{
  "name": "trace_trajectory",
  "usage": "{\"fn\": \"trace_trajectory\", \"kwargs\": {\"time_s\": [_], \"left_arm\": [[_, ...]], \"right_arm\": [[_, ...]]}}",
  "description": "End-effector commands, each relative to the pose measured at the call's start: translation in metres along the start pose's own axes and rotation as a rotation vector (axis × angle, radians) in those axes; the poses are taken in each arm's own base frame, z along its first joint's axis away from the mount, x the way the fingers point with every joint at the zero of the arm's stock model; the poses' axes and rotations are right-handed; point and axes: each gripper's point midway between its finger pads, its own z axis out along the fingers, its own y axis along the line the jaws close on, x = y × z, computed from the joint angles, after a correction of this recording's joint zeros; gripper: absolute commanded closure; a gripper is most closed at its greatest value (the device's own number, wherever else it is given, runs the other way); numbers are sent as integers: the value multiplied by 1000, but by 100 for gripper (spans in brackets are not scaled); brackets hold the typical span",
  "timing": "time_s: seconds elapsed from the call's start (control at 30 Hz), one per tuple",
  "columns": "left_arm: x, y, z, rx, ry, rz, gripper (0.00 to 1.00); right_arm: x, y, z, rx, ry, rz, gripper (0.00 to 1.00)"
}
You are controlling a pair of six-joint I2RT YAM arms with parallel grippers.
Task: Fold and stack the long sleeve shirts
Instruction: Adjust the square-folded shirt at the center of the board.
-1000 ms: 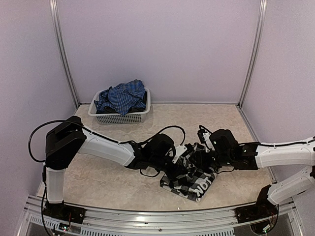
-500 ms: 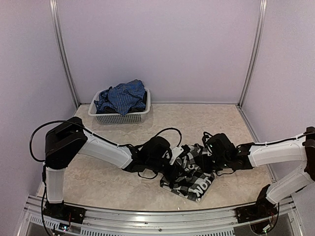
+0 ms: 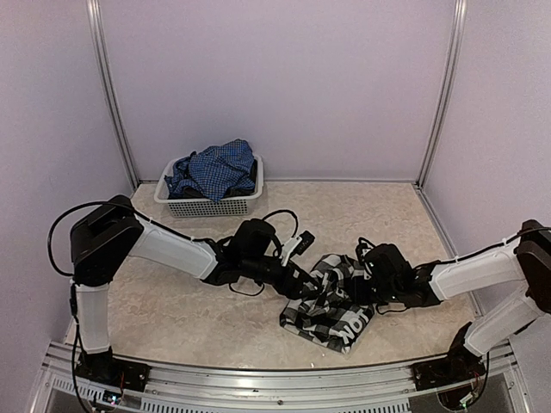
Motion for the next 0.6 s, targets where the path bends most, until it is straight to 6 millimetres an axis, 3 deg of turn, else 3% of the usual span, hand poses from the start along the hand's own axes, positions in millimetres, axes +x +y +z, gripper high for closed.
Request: {"fn": "trace_trajectory", "kwargs": {"time_s": [0.0,0.13,0.43,0.57], "left_arm": [[-14,-15,7,109,0,-40,22],[-17,-11,14,103,7,-79,29],[-7,20,25,8,41,-222,46],[5,12,31,8,87,-194,53]], "right_arm": [[32,-16,6,20,90,-14,81],[34,-16,5,11,86,-19,81],[46,-28,3,27,92,-11,82],[52,-32,4,31,98,-5,82]]}}
